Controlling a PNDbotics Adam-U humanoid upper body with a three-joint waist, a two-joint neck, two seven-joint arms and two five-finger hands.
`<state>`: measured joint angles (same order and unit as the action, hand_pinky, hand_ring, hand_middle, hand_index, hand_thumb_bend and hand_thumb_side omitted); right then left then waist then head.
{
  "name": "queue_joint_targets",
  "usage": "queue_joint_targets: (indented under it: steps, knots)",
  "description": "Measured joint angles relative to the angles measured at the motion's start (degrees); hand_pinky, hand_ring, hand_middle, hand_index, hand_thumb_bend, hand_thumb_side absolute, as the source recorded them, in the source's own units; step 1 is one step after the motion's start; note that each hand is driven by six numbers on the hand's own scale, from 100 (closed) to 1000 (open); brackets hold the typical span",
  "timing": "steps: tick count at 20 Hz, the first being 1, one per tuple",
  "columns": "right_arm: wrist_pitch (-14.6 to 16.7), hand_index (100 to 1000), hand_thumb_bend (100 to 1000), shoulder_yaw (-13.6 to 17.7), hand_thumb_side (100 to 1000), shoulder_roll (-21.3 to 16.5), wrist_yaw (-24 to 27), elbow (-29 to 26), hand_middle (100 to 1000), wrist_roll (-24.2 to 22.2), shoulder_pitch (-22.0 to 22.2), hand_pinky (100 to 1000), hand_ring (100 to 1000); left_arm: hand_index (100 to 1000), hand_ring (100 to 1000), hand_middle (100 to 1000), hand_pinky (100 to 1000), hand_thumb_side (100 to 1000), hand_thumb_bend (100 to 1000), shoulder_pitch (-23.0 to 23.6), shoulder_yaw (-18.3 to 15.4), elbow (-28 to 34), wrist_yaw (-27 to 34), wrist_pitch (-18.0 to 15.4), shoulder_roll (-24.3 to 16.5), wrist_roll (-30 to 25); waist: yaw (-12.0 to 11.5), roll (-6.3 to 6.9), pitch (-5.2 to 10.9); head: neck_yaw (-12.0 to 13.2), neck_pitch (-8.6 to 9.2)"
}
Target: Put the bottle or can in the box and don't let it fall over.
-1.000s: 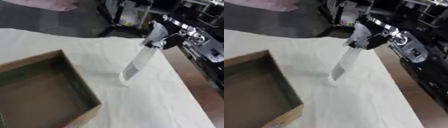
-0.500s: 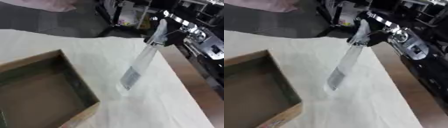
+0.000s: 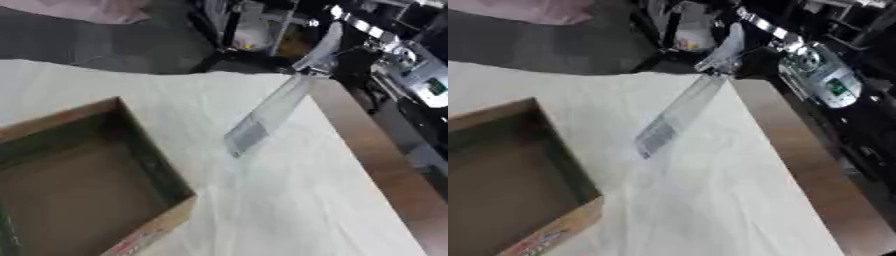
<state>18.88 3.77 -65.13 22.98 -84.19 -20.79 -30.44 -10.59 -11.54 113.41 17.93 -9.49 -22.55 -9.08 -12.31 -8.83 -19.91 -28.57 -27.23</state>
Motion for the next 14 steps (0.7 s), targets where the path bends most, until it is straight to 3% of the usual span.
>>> queue_joint_targets:
  steps: [8,14]
  knots:
    - [-0.94,126,435,-0.47,278,-0.59,-3.64,-1.66,240,1.84,-0.32,100,144,812,426,664,655,755,102,0.3,-0.01,0.0,0.52,0.25,-0.15,0.19,0.57,-0.03,1.13,0.25,-1.34]
    - [-3.64,129,436,-1.2,294,-1.27,-8.03,-4.08,236,1.99,-1.34,100,143,812,427,664,655,751,102,0.51,-0.02,0.0,0.77,0.44,-0.51,0.19,0.88,-0.06,1.89,0.27,-2.25]
